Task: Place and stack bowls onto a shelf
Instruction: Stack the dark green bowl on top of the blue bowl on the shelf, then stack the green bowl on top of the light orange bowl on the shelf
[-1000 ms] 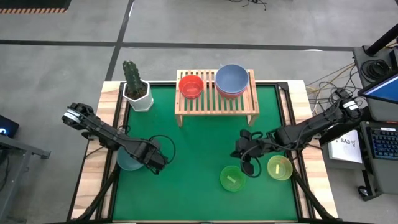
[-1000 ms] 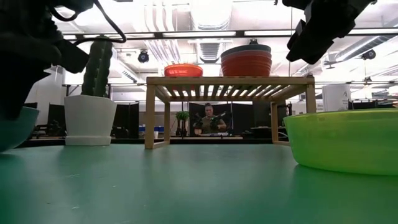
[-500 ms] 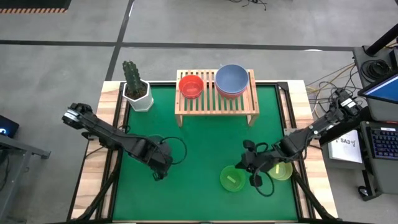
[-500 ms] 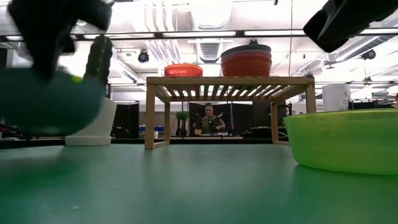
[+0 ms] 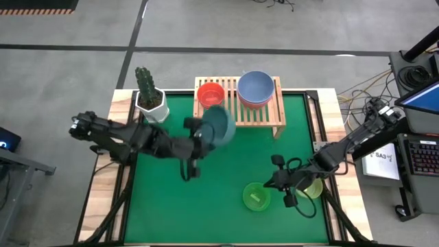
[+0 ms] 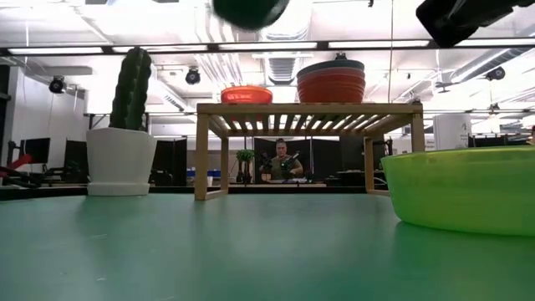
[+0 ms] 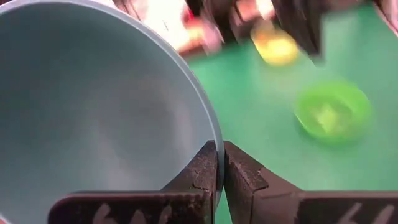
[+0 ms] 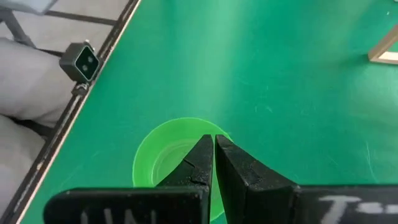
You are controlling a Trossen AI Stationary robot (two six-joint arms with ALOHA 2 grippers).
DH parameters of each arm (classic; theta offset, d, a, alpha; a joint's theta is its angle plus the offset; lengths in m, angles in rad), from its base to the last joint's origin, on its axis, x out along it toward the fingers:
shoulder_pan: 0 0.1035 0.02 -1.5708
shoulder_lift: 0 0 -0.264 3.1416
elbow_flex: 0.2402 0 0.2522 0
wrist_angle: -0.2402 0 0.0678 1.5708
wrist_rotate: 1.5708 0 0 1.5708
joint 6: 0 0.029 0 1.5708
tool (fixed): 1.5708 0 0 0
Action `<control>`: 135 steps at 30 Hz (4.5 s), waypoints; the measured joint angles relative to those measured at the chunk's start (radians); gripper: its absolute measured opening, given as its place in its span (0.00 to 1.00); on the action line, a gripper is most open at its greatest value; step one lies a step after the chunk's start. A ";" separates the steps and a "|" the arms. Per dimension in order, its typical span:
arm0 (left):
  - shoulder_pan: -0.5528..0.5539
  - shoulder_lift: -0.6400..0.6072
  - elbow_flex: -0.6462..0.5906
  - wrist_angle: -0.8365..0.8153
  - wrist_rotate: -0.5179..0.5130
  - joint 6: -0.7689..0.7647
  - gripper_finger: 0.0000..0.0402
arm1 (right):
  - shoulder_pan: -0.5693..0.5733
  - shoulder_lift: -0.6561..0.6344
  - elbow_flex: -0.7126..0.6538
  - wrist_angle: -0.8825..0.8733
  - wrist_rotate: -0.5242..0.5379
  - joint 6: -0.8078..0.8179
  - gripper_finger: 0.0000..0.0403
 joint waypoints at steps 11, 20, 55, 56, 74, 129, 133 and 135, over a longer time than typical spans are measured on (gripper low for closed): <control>0.316 0.024 -0.005 0.476 0.288 0.309 0.00 | 0.008 -0.011 -0.015 -0.002 0.000 0.011 0.02; 0.463 0.176 0.034 0.533 0.342 0.227 0.00 | 0.008 -0.009 -0.015 -0.005 0.000 0.015 0.02; 0.503 0.602 0.721 0.012 0.299 0.227 0.26 | 0.008 -0.009 -0.018 -0.021 0.000 0.020 0.02; 0.502 0.602 0.735 -0.002 0.299 0.226 0.27 | 0.008 -0.009 -0.018 -0.019 0.000 0.020 0.02; 0.526 0.579 0.676 -0.100 0.225 0.182 0.24 | 0.008 -0.009 -0.018 -0.005 0.002 0.035 0.02; 0.033 0.097 -0.220 0.254 0.127 -0.106 0.21 | -0.004 0.097 -0.017 0.036 0.152 0.368 0.05; 0.022 0.030 -0.340 0.322 0.095 -0.197 0.21 | -0.018 0.097 -0.017 0.035 0.148 0.384 0.14; 0.022 0.006 -0.381 0.335 0.090 -0.238 0.21 | -0.021 0.096 -0.017 0.036 0.149 0.373 0.19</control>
